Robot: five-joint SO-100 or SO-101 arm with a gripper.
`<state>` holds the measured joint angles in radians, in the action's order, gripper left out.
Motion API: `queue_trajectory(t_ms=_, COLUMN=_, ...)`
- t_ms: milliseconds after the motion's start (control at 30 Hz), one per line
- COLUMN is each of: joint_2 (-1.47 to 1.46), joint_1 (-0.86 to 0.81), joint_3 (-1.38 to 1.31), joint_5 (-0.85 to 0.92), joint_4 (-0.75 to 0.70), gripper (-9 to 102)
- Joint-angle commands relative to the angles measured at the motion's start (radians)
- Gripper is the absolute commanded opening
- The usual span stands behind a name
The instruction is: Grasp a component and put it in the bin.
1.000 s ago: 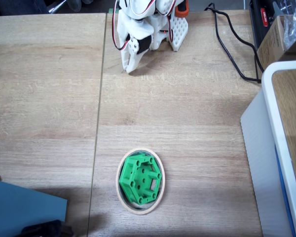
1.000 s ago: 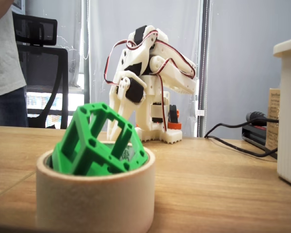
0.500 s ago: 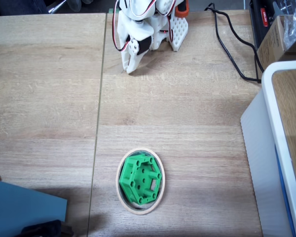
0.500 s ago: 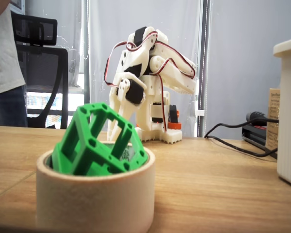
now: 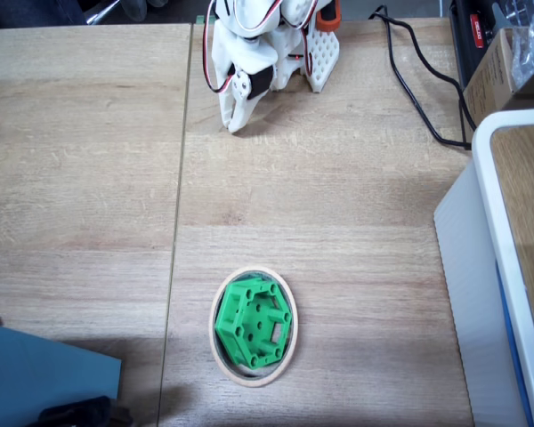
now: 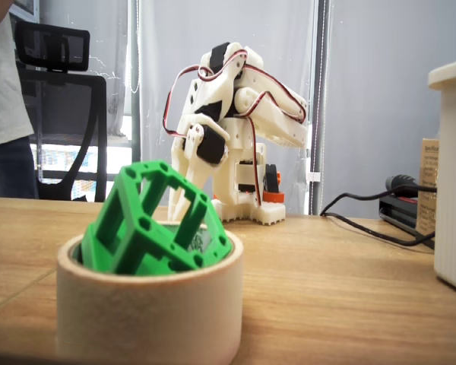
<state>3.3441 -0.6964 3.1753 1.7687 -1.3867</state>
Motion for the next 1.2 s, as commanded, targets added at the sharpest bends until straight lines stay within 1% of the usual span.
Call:
queue_trajectory(t_ms=0, joint_2=0.005, joint_1=0.005, joint_3=-0.002, joint_5=0.012, joint_4=-0.014, gripper=1)
queue_trajectory(t_ms=233, joint_2=0.005, joint_1=0.003, joint_3=0.002, joint_5=0.012, joint_4=-0.014, gripper=1)
queue_trajectory(t_ms=433, joint_2=0.005, joint_1=0.006, joint_3=0.075, joint_5=0.012, joint_4=-0.002, gripper=1)
queue_trajectory(t_ms=1167, joint_2=0.005, joint_1=0.006, joint_3=0.069, joint_5=0.012, joint_4=-0.002, gripper=1)
